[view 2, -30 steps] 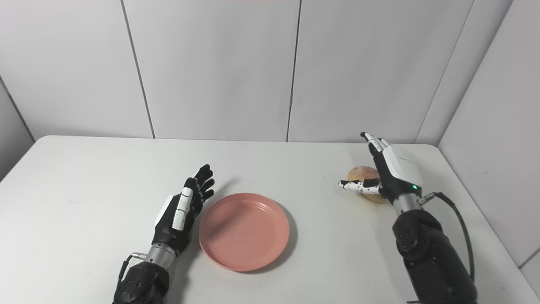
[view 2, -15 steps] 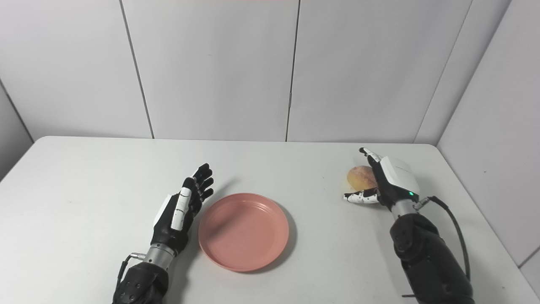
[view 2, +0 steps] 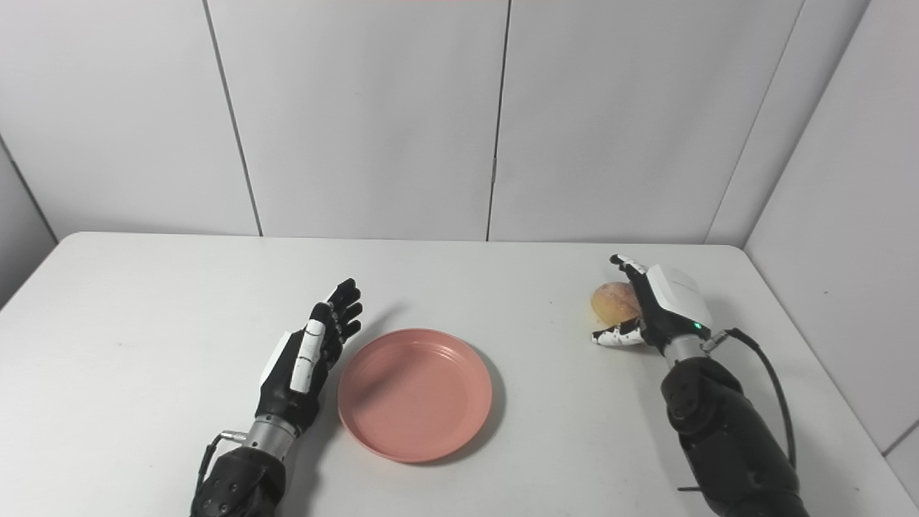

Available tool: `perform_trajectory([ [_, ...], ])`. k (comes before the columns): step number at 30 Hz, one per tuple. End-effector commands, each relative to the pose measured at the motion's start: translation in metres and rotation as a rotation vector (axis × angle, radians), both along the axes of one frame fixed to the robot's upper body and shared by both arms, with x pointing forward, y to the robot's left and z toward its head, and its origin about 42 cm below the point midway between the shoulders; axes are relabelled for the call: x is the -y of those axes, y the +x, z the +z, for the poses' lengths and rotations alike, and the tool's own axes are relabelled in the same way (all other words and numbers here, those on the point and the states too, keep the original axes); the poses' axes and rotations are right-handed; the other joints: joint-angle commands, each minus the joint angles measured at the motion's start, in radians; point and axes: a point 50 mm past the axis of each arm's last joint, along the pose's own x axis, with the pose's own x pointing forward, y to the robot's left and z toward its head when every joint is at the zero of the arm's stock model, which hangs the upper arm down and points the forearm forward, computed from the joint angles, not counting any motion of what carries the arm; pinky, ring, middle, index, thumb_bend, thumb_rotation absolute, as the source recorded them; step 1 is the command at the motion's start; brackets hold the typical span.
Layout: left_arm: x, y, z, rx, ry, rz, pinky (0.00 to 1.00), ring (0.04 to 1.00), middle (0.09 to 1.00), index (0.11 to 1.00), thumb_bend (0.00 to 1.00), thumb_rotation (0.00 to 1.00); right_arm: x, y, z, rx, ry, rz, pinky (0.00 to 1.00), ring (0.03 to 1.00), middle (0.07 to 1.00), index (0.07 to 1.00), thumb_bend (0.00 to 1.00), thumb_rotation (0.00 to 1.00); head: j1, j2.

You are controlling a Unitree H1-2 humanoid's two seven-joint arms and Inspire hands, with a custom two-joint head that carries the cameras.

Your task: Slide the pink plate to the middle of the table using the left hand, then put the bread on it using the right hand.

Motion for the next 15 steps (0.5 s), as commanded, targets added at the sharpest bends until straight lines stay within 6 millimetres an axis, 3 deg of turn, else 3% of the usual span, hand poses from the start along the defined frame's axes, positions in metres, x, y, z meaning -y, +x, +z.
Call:
perform_trajectory([
  [1,-0.006,-0.0048,-0.0059,-0.001,0.008,0.008,0.96,0.963,0.961,0.907,0.72,0.99,0.0082,0.0126,0.0324,0.112,0.002,-0.002,0.56,0.683,0.791,0.82,0.62,0.0,0.002,0.002],
  [3,-0.0058,-0.0048,-0.0058,0.0,0.008,0.007,0.96,0.961,0.96,0.906,0.72,0.99,0.0096,0.0129,0.0309,0.117,0.007,-0.005,0.47,0.578,0.724,0.799,0.58,0.0,0.002,0.001],
  [4,-0.0058,-0.0048,-0.0059,0.0,0.01,0.007,0.96,0.961,0.961,0.908,0.72,0.99,0.0103,0.0128,0.03,0.12,0.008,-0.008,0.42,0.514,0.569,0.773,0.55,0.0,0.002,0.001],
  [5,-0.0056,-0.0049,-0.0059,0.0,0.011,0.007,0.95,0.959,0.96,0.907,0.72,0.99,0.0111,0.0124,0.0292,0.117,0.004,-0.015,0.46,0.56,0.519,0.726,0.54,0.0,0.001,0.002],
  [7,-0.0052,-0.0052,-0.0056,-0.001,0.011,0.009,0.95,0.959,0.959,0.906,0.72,0.99,0.0121,0.0114,0.0286,0.117,0.0,-0.025,0.48,0.586,0.505,0.704,0.54,0.0,0.001,0.003],
  [9,-0.0048,-0.0054,-0.0054,-0.003,0.011,0.01,0.95,0.958,0.958,0.903,0.72,0.99,0.0128,0.0111,0.0287,0.121,0.003,-0.033,0.41,0.512,0.495,0.679,0.54,0.0,0.001,0.004],
  [14,-0.004,-0.0051,-0.0052,-0.004,0.011,0.008,0.95,0.962,0.961,0.908,0.73,0.98,0.0126,0.0105,0.0287,0.141,0.011,-0.042,0.42,0.492,0.49,0.639,0.54,0.0,0.004,0.002],
  [15,-0.004,-0.0051,-0.005,-0.003,0.012,0.007,0.95,0.961,0.962,0.91,0.72,0.99,0.0122,0.0104,0.0285,0.145,0.012,-0.043,0.41,0.439,0.475,0.593,0.52,0.0,0.004,0.002],
])
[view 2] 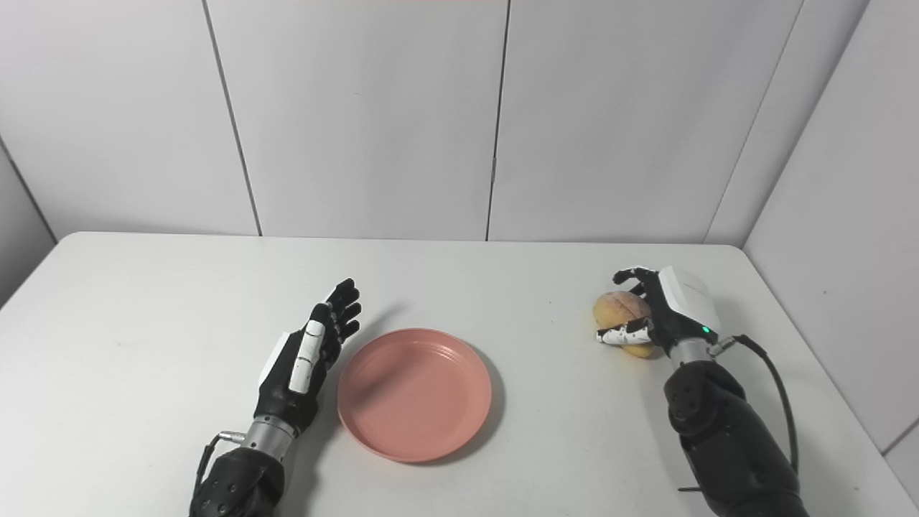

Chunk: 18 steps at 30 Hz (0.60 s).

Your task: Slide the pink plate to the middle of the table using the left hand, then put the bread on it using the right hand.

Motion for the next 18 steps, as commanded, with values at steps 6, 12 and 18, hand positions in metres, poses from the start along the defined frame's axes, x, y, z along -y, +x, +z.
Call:
perform_trajectory([
  [6,-0.004,-0.004,-0.005,0.0,0.002,0.007,0.95,0.961,0.96,0.909,0.73,0.99,0.0,0.009,0.034,0.138,-0.011,-0.001,0.38,0.413,0.459,0.546,0.51,0.0,0.005,0.003],
  [12,-0.004,-0.005,-0.004,0.0,-0.001,0.009,0.94,0.964,0.965,0.911,0.73,0.99,-0.011,0.005,0.043,0.217,0.029,0.037,0.38,0.39,0.479,0.56,0.5,0.0,0.005,0.005],
  [18,-0.005,-0.005,-0.003,0.003,-0.017,0.009,0.95,0.969,0.961,0.912,0.72,0.98,-0.037,-0.004,0.065,0.343,0.075,0.134,0.34,0.392,0.492,0.551,0.5,0.0,0.003,0.006],
])
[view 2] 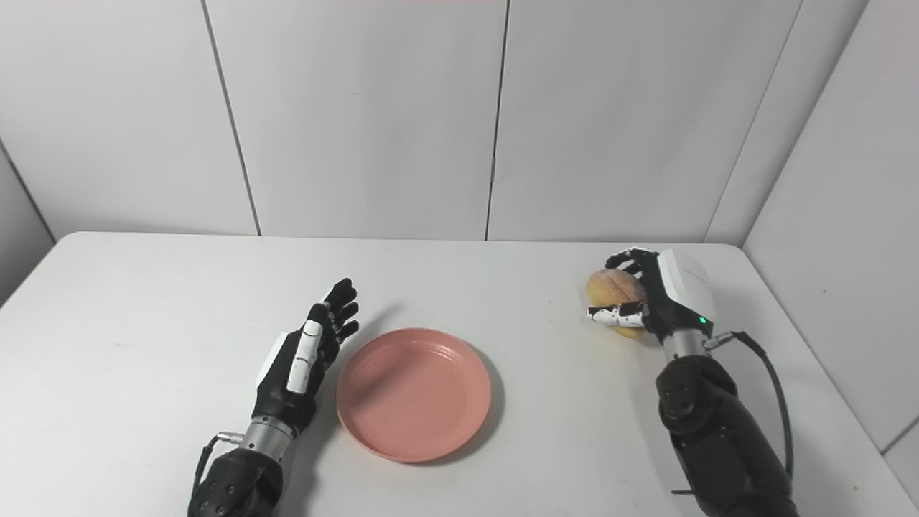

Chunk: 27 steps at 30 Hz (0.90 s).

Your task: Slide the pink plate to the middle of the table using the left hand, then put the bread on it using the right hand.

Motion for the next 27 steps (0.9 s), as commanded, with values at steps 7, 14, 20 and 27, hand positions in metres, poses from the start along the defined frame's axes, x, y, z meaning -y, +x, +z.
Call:
perform_trajectory([
  [7,-0.004,-0.003,-0.004,-0.005,-0.021,0.008,0.95,0.966,0.954,0.911,0.71,0.98,-0.041,-0.012,0.061,0.228,0.03,0.146,0.32,0.38,0.483,0.562,0.5,0.0,0.002,0.002],
  [14,-0.006,-0.002,-0.005,-0.017,-0.023,0.006,0.95,0.958,0.95,0.905,0.7,0.97,-0.075,-0.029,0.079,0.3,0.07,0.263,0.32,0.376,0.486,0.565,0.5,0.0,0.001,0.002],
  [20,-0.006,-0.002,-0.005,-0.017,-0.016,0.006,0.94,0.956,0.952,0.904,0.7,0.97,-0.099,-0.041,0.084,0.317,0.084,0.347,0.36,0.393,0.498,0.559,0.5,0.0,0.001,-0.001],
  [27,-0.006,-0.005,-0.005,-0.016,-0.001,0.01,0.95,0.96,0.954,0.907,0.71,0.98,-0.123,-0.055,0.079,0.312,0.067,0.412,0.34,0.399,0.488,0.554,0.5,0.0,0.008,-0.009],
])
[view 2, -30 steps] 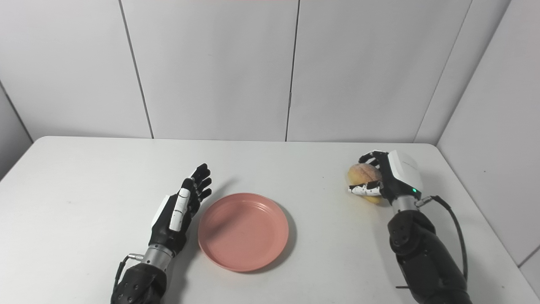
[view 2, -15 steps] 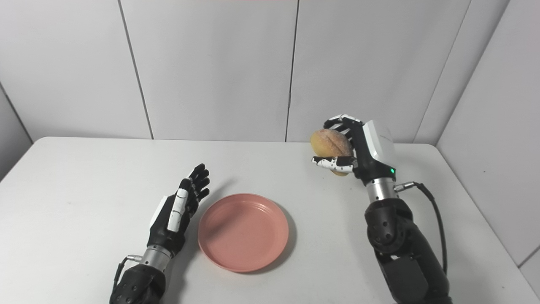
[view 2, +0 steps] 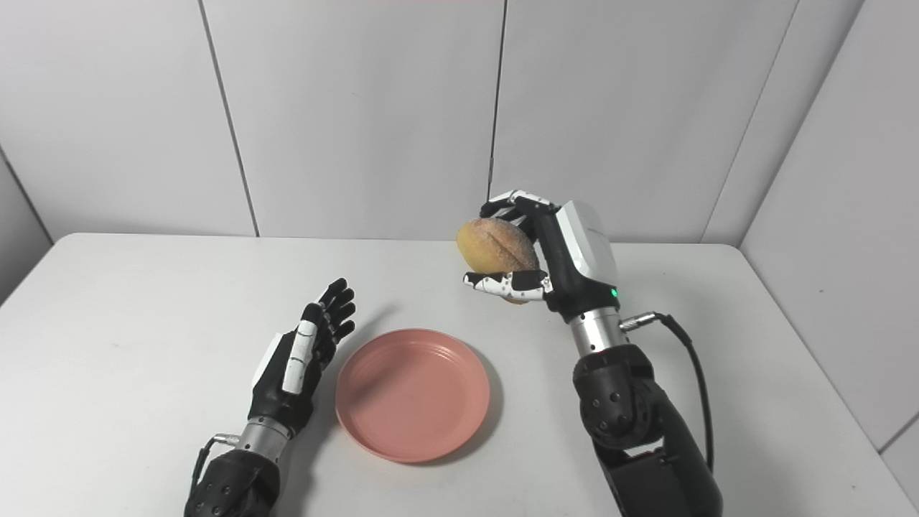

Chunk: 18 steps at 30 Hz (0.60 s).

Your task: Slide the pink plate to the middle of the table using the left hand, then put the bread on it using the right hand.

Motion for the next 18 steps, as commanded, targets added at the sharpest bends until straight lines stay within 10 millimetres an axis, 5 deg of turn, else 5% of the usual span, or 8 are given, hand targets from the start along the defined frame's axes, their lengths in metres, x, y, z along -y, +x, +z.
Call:
perform_trajectory([
  [1,-0.005,-0.005,-0.006,-0.011,0.014,0.009,0.95,0.96,0.954,0.907,0.71,0.98,-0.01,-0.007,0.017,0.079,-0.004,0.042,0.34,0.399,0.487,0.554,0.5,0.0,0.002,0.0],
  [18,-0.003,-0.009,-0.005,-0.025,0.004,0.003,0.96,0.965,0.965,0.916,0.72,0.98,-0.045,-0.035,-0.029,-0.025,0.02,0.234,0.34,0.39,0.5,0.549,0.51,0.0,0.042,-0.009],
])
